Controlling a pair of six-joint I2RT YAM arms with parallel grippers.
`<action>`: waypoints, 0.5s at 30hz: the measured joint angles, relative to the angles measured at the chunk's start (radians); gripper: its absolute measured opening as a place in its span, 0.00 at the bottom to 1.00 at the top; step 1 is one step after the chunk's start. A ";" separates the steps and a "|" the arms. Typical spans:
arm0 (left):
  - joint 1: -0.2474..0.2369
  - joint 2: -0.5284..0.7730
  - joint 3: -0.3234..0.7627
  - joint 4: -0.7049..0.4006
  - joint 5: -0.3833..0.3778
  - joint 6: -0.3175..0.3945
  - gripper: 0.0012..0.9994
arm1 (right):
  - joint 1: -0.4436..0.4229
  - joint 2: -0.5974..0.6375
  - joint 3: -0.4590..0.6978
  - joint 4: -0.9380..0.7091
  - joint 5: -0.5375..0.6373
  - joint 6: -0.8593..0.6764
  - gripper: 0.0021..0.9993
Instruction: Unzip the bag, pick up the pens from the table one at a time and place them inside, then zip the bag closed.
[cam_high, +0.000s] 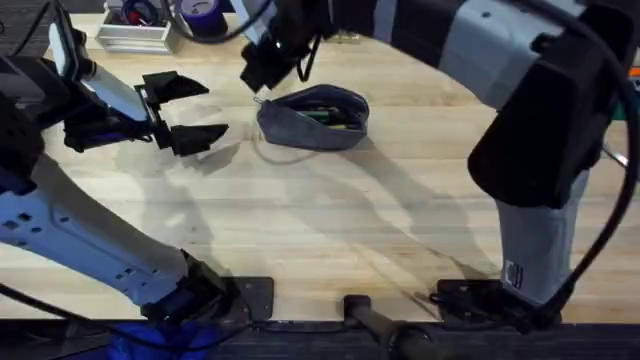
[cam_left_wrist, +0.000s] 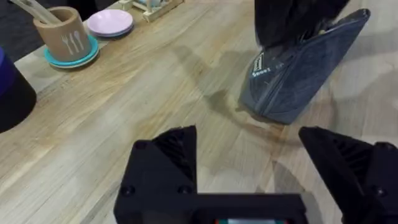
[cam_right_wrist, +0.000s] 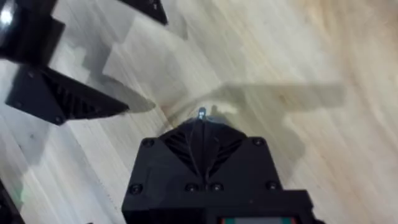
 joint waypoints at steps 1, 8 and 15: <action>0.000 0.000 0.000 0.000 0.000 0.000 0.99 | 0.000 0.000 0.021 -0.011 0.007 0.000 0.03; 0.000 0.000 0.000 0.000 0.000 0.000 0.99 | 0.000 0.000 0.123 -0.128 0.029 0.000 0.03; 0.000 0.000 0.000 0.000 0.000 0.000 0.99 | -0.004 0.000 0.172 -0.247 0.036 0.000 0.03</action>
